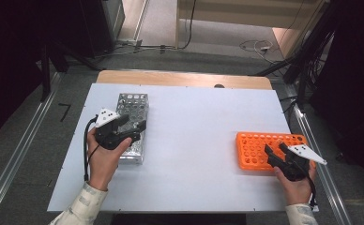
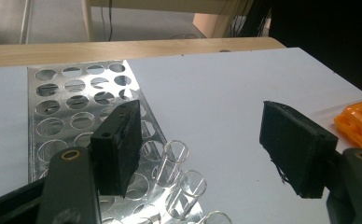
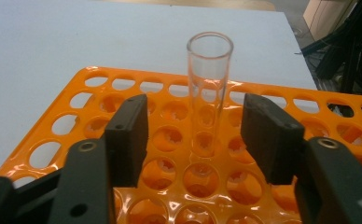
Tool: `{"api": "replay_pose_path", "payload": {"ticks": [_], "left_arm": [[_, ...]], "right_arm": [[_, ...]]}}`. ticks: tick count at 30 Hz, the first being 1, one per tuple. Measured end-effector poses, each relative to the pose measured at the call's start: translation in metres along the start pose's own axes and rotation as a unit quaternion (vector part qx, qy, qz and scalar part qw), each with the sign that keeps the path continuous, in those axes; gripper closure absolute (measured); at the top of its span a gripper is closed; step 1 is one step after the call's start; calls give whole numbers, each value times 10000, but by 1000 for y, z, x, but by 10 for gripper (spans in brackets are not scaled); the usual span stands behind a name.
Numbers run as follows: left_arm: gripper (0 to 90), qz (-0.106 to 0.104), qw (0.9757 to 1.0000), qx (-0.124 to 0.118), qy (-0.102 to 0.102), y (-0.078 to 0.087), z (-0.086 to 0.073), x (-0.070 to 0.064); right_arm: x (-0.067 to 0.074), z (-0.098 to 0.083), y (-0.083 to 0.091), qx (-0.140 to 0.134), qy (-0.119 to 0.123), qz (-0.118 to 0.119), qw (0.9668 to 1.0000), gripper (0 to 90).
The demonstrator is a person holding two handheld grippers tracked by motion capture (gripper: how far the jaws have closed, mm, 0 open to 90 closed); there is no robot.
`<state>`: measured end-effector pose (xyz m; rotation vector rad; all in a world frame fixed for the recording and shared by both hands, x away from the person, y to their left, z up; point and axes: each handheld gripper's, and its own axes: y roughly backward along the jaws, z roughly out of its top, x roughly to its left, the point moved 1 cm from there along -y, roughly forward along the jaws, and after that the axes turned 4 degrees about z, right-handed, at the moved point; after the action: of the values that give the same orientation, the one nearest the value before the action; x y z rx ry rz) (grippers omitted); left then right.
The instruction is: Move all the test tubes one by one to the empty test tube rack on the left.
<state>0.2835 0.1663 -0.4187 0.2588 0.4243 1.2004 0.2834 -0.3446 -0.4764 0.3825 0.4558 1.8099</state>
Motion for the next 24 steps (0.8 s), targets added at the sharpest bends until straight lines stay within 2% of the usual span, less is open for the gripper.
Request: {"api": "replay_pose_path", "payload": {"ticks": [6,10,16,21,24], "left_arm": [[301,-1,10000,22,-17,-1,0,0],[301,-16,10000,16,-23,-1,0,-1],[300,-4,10000,-16,-8,0,0,-1],[298,-17,10000,-3,-12,0,0,-2],[297,-25,10000,-13,-22,1,1,-2]], "right_arm": [[-2,-1,-5,116,18,101,9999,616],[-4,0,-5,125,55,13,9999,719],[-4,6,3,-54,29,-64,10000,734],[-2,12,8,-142,123,-61,9998,734],[-3,14,11,-168,60,-39,9998,734]]}}
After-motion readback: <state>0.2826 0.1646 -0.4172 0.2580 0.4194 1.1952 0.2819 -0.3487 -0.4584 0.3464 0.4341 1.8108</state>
